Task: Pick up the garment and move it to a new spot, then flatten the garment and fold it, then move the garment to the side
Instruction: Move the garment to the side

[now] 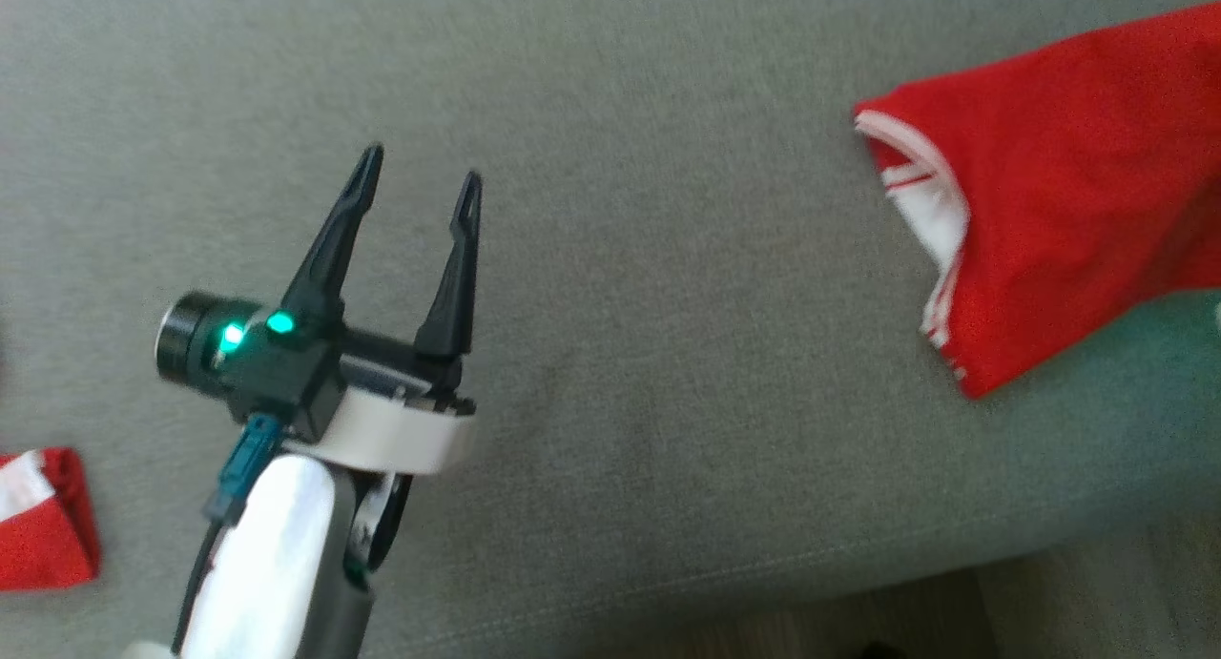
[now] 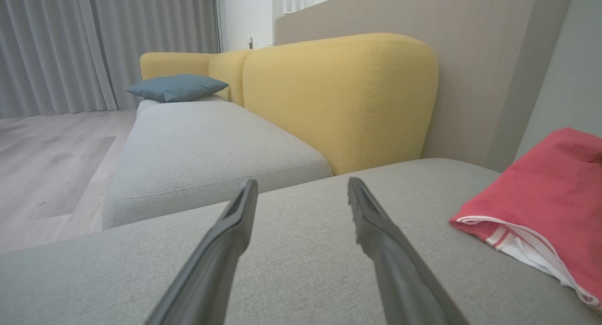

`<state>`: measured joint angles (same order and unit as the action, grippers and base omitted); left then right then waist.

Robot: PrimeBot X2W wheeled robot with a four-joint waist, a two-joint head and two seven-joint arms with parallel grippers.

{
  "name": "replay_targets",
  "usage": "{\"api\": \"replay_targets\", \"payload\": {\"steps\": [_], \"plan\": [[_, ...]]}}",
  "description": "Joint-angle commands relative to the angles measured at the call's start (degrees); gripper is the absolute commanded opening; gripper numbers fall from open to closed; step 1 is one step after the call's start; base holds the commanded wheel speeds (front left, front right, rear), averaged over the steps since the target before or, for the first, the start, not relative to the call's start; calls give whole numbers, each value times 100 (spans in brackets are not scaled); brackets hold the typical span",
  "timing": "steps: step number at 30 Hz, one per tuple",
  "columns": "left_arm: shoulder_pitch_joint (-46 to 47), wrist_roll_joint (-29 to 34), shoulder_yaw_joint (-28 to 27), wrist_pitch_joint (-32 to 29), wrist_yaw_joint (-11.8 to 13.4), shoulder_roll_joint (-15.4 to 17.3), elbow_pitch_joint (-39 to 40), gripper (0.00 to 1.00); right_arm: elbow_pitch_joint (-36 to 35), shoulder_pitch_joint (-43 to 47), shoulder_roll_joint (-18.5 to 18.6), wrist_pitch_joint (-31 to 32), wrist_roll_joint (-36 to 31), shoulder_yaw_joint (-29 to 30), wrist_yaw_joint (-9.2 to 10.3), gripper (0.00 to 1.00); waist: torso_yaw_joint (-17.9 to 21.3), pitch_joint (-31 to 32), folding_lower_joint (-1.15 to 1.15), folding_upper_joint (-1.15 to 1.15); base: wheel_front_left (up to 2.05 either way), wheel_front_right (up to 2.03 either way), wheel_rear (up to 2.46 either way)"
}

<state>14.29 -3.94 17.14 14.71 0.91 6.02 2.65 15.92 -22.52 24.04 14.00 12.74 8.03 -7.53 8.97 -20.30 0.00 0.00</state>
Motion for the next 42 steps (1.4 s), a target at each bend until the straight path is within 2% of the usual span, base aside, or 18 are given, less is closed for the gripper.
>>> {"api": "replay_targets", "payload": {"steps": [1, 10, 11, 12, 13, 14, 15, 19, 26, 34, 38, 42], "plan": [[274, 62, -135, 29, -36, 54, 242, 100, -124, -193, 198, -63, -86, 94, 4, 0, 135, -325, 0, 0, 0, 0, 0], [746, 220, 52, 29, -185, 66, 344, 100, 373, -575, 87, -238, -585, 907, 4, 0, 122, -970, 0, 0, 0, 0, 0], [780, 227, 66, 29, -195, 65, 354, 100, 411, -597, 65, -269, -638, 991, 4, 13, 118, -1009, 0, 0, 0, 0, 0], [803, 234, 72, 29, -198, 67, 366, 100, 452, -613, 25, -281, -688, 1055, 4, 50, 124, -1035, 0, 0, 0, 0, 0], [815, 237, 76, 29, -198, 69, 380, 100, 477, -630, -19, -301, -735, 1092, 4, 73, 134, -1059, 0, 0, 0, 0, 0], [822, 237, 83, 29, -200, 68, 391, 100, 487, -645, -59, -348, -779, 1129, 4, 90, 136, -1071, 0, 0, 0, 0, 0], [824, 234, 92, 29, -202, 65, 401, 100, 497, -646, -91, -398, -842, 1178, 4, 100, 134, -1075, 0, 0, 0, 0, 0], [776, 189, 121, 29, -213, 45, 392, 100, 454, -496, -244, -658, -1125, 1401, 4, 100, 81, -971, 0, 0, 0, 0, 0], [553, 113, 33, 29, -131, 35, 330, 100, -277, 72, -765, -1326, -1272, 1352, 4, 100, -16, -621, 0, 0, 0, 0, 0], [146, -20, -132, 29, 19, -11, 216, 100, -1582, 1104, -1597, -1736, -807, 250, 4, 100, -359, -40, 0, 0, 0, 0, 0], [-93, -108, -240, 29, 125, -56, 161, 100, -1922, 1472, -1820, -1803, -617, -270, 4, 100, -632, 234, 0, 0, 0, 0, 0], [-299, -175, -336, 29, 200, -90, 93, 100, -2174, 1746, -1977, -1801, -543, -423, 4, 100, -984, 478, 0, 0, 0, 0, 0]]}}
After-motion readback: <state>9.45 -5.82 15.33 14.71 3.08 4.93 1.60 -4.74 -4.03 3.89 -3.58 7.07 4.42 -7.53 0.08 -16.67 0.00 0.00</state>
